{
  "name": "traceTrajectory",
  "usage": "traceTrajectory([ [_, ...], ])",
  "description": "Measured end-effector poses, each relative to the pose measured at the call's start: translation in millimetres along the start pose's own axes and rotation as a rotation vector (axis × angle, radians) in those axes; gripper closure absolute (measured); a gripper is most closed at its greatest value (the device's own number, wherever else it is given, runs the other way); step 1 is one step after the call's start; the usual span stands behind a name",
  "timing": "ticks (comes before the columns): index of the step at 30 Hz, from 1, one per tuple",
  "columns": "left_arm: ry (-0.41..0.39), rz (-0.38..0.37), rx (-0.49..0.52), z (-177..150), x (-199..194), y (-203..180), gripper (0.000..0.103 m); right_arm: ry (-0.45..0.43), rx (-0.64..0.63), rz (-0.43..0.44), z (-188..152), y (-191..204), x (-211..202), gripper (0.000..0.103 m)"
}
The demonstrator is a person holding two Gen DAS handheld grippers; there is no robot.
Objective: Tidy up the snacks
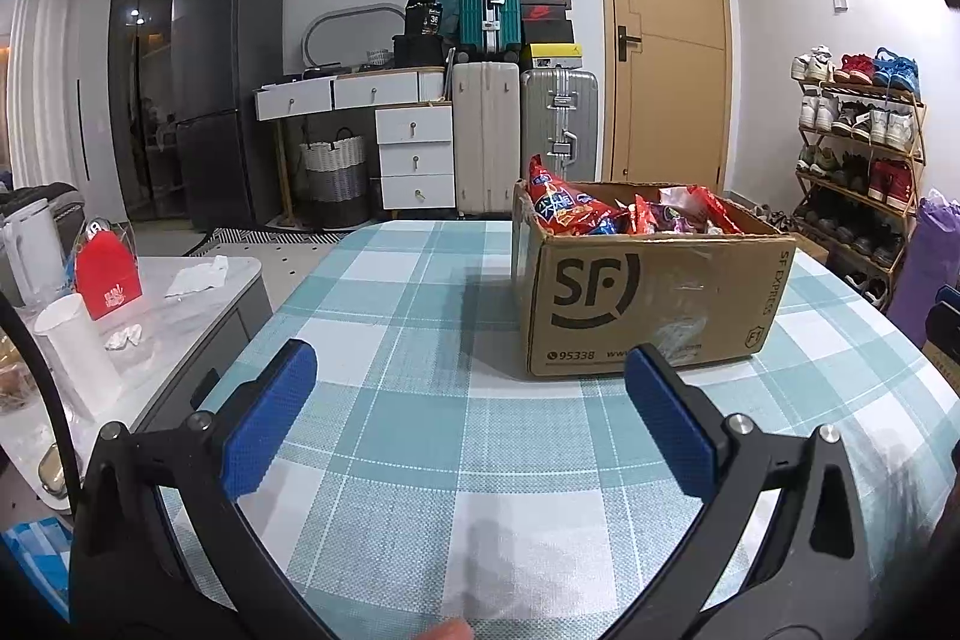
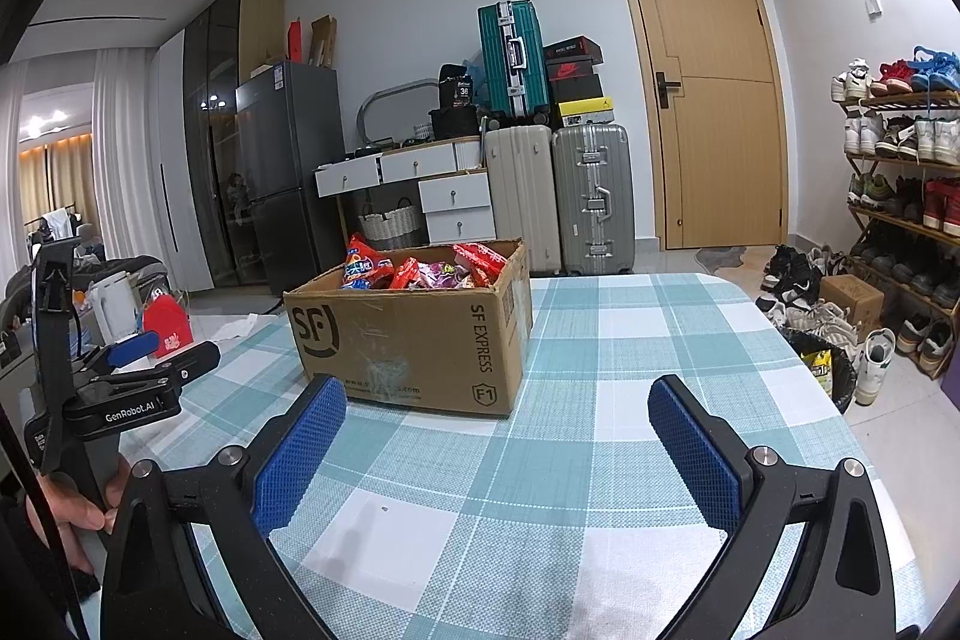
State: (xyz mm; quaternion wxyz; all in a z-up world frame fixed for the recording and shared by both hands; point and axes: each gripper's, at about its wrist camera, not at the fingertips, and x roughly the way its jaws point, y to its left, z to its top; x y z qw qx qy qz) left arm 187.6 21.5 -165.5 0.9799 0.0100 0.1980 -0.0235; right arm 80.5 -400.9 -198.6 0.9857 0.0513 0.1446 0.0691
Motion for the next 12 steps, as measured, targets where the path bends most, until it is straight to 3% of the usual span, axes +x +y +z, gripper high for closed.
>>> traceTrajectory([
  [12, -0.009, 0.006, 0.008, 0.5, -2.6, 0.5, 0.0, -0.001, 0.0, 0.0, -0.5, 0.1, 0.2, 0.0],
])
